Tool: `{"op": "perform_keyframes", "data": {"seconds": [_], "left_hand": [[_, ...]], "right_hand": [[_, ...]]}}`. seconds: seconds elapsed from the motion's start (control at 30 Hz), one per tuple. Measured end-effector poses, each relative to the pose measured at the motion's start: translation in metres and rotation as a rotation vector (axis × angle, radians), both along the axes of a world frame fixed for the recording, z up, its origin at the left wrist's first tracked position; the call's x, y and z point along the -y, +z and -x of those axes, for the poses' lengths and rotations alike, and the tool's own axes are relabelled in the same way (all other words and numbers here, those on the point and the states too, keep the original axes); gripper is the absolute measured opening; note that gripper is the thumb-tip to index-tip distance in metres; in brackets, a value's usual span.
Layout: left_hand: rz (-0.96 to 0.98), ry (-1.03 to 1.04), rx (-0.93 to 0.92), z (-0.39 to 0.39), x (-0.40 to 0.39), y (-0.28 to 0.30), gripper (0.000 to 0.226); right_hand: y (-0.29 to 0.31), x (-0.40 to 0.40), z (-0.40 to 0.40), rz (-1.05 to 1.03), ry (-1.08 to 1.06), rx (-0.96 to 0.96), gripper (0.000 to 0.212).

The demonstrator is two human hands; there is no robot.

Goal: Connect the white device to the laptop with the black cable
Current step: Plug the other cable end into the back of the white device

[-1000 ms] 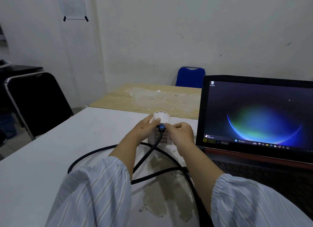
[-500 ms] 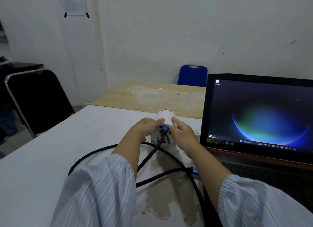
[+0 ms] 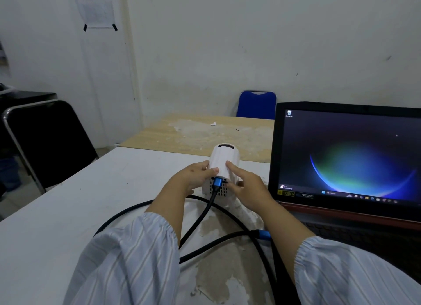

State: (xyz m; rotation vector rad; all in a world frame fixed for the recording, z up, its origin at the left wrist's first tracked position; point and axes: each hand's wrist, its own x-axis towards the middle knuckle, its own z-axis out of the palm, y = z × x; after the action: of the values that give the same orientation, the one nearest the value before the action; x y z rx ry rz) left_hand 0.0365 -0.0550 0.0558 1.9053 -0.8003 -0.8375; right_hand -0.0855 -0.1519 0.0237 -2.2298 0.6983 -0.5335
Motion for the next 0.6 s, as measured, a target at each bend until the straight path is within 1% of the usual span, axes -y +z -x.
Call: {"op": "perform_keyframes", "data": {"seconds": [0.17,0.2,0.33,0.37,0.5,0.6], "left_hand": [[0.085,-0.034,0.062,0.002,0.000,-0.008,0.054],[0.106,-0.028,0.069,0.001,-0.001,-0.011,0.057],[0.141,-0.021,0.065,-0.002,-0.001,-0.017,0.061],[0.140,-0.024,0.058,-0.002,0.000,-0.017,0.062],[0.182,-0.029,0.043,0.000,0.000,-0.018,0.061],[0.205,-0.033,0.075,-0.002,-0.001,-0.026,0.062]], "right_hand": [[-0.007,0.003,0.002,0.073,0.033,0.021,0.064],[-0.009,0.004,0.003,0.050,0.050,0.043,0.063],[-0.003,0.003,0.003,-0.267,0.043,0.165,0.054],[-0.002,0.003,0.001,-0.302,0.034,0.172,0.054],[-0.004,0.002,-0.007,-0.281,0.033,0.164,0.065],[-0.007,0.003,-0.007,-0.324,0.048,0.190,0.070]]}}
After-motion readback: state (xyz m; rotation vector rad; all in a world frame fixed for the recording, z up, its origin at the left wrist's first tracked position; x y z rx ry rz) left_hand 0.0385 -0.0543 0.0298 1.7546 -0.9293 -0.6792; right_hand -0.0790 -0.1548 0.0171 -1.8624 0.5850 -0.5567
